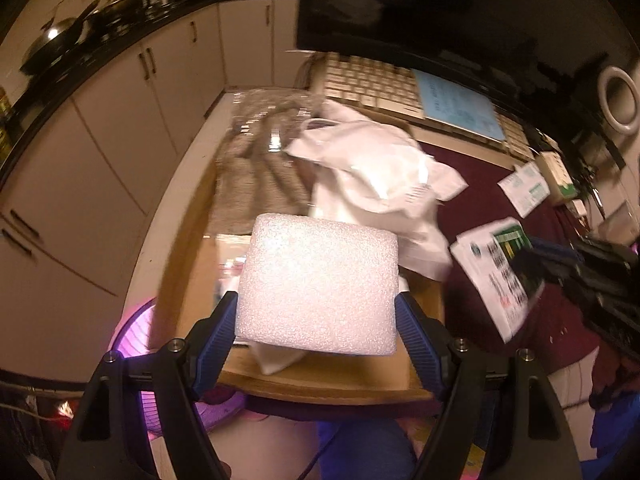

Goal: Organize soft objects
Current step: 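Carry the foam pad and green sachet over the cardboard box with both tools, then open left tool to drop the foam pad while right tool releases the green sachet in the box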

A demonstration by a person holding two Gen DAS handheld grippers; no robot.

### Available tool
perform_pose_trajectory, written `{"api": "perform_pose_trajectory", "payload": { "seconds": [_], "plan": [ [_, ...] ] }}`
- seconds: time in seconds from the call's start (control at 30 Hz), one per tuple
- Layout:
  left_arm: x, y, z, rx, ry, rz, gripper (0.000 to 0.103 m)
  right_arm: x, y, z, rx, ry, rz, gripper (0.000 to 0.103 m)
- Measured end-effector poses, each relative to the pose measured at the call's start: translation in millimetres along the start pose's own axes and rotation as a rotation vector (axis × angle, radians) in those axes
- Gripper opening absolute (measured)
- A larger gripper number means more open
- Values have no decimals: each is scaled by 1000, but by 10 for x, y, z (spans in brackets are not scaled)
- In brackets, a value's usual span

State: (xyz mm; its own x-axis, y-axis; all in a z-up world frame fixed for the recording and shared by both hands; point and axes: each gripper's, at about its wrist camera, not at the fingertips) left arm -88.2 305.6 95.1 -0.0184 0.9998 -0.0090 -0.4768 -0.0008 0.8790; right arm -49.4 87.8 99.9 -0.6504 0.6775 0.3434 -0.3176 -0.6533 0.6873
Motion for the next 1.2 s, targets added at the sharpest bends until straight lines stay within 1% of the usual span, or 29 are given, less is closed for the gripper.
{"api": "perform_pose_trajectory", "payload": {
  "seconds": [0.1, 0.23, 0.33, 0.47, 0.53, 0.63, 0.83, 0.97, 1.03, 1.07, 1.1, 1.17, 1.2],
  "plan": [
    [129, -46, 54, 5, 24, 17, 77, 204, -136, 45, 13, 24, 37, 13],
    [255, -165, 92, 24, 47, 31, 77, 369, -349, 92, 24, 44, 66, 13],
    [304, -276, 77, 41, 50, 46, 77, 383, -549, 79, 48, 38, 74, 13],
    [332, -373, 15, 55, 50, 42, 77, 387, -819, -47, 112, 37, 72, 13],
    [336, -413, -24, 62, 51, 36, 77, 395, -845, -53, 104, 50, 66, 13],
    [322, -441, -50, 63, 48, 39, 78, 391, -852, -36, 108, 48, 81, 13],
    [279, -380, -57, 47, 31, 55, 78, 397, -857, -20, 96, 49, 80, 15],
    [297, -366, -50, 52, 43, 51, 79, 416, -889, 13, 81, 61, 78, 15],
    [316, -377, -49, 61, 55, 50, 85, 400, -887, 11, 74, 53, 86, 15],
    [320, -387, -45, 63, 59, 50, 87, 393, -874, 7, 73, 48, 93, 15],
    [329, -386, -52, 65, 64, 48, 88, 381, -857, -1, 71, 44, 101, 17],
    [342, -373, -58, 68, 77, 44, 90, 355, -820, -11, 65, 35, 100, 25],
    [348, -357, -68, 67, 80, 41, 91, 341, -793, -16, 61, 28, 102, 35]
  ]
}}
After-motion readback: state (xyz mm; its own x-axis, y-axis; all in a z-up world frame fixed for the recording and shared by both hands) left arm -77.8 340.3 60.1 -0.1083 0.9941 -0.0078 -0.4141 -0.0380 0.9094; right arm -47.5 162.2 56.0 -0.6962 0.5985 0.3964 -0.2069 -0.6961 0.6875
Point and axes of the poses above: each gripper's, at about its wrist camera, not at the fingertips, and y roughly against the way its jaws point, x to its left, z to its top, and after that the axes turned 5 degrees about z, right-handed
